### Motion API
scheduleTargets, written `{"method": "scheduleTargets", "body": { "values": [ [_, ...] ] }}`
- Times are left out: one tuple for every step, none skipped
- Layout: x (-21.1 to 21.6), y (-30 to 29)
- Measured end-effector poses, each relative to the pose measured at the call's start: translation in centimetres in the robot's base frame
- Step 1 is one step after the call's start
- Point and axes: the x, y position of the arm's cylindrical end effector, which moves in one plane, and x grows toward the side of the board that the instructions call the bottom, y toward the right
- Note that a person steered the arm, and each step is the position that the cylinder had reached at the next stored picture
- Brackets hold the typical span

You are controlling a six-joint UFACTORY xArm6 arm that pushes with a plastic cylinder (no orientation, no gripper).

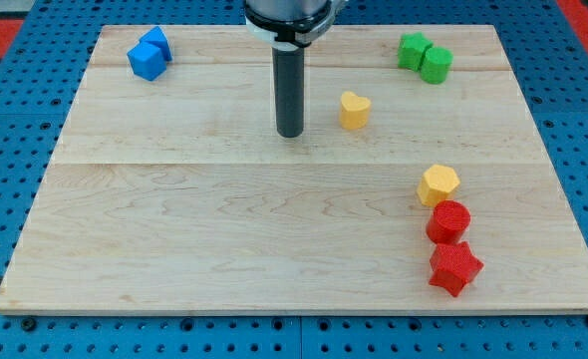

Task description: Place the yellow heart to the top center of the board

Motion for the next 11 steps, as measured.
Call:
{"method": "scheduleTargets", "body": {
  "values": [
    [0.0, 4.6],
    [0.1, 7.4],
    [-3.2, 8.3],
    [-6.6, 2.3],
    [-5.7, 3.6],
    [-4.1, 4.2],
    [-7.1, 8.0],
    [-10.2, 6.9],
    [-8.2, 3.8],
    [-7.7, 1.0],
    [-12.7, -3.0]
  ]
}}
